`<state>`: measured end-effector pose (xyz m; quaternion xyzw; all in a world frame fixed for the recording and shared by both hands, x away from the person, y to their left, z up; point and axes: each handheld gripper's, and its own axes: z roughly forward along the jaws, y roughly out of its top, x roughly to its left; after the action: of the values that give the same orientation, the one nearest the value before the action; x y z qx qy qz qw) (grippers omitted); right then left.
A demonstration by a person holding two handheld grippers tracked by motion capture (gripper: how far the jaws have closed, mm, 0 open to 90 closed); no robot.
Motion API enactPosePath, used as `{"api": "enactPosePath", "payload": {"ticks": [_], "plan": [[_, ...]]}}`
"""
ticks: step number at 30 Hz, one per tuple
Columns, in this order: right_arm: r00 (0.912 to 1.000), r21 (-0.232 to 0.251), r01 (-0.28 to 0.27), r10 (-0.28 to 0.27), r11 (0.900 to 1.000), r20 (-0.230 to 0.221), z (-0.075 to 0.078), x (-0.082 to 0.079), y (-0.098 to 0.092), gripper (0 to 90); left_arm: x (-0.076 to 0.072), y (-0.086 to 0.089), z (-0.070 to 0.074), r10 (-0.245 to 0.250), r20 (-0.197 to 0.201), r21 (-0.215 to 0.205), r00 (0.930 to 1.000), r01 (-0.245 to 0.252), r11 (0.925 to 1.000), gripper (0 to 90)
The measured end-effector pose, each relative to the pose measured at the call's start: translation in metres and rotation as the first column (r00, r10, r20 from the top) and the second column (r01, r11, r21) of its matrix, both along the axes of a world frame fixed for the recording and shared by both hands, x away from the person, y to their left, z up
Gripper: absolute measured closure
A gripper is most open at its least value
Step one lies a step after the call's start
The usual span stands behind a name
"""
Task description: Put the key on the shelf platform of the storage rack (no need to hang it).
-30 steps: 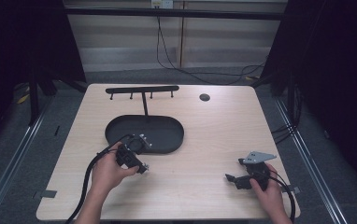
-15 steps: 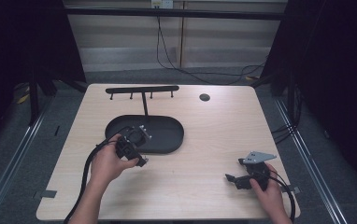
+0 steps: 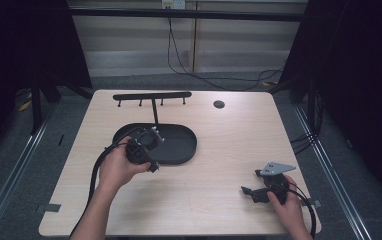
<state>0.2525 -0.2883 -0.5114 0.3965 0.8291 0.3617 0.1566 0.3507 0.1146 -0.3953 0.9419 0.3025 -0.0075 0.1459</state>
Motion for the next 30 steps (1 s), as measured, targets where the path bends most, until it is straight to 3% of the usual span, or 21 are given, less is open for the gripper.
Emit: {"api": "enactPosePath", "payload": {"ticks": [19, 30], "plan": [[1.0, 0.0, -0.001, 0.001, 1.0, -0.001, 0.0, 0.0, 0.0, 13.9, 0.018, -0.003, 0.014, 0.026, 0.003, 0.0, 0.9997, -0.026, 0.9997, 69.0], [1.0, 0.0, 0.0, 0.0, 1.0, 0.0, 0.0, 0.0, 0.0, 13.9, 0.031, -0.002, 0.019, 0.08, 0.017, -0.009, 0.9966, -0.08, 0.9967, 69.0]]}}
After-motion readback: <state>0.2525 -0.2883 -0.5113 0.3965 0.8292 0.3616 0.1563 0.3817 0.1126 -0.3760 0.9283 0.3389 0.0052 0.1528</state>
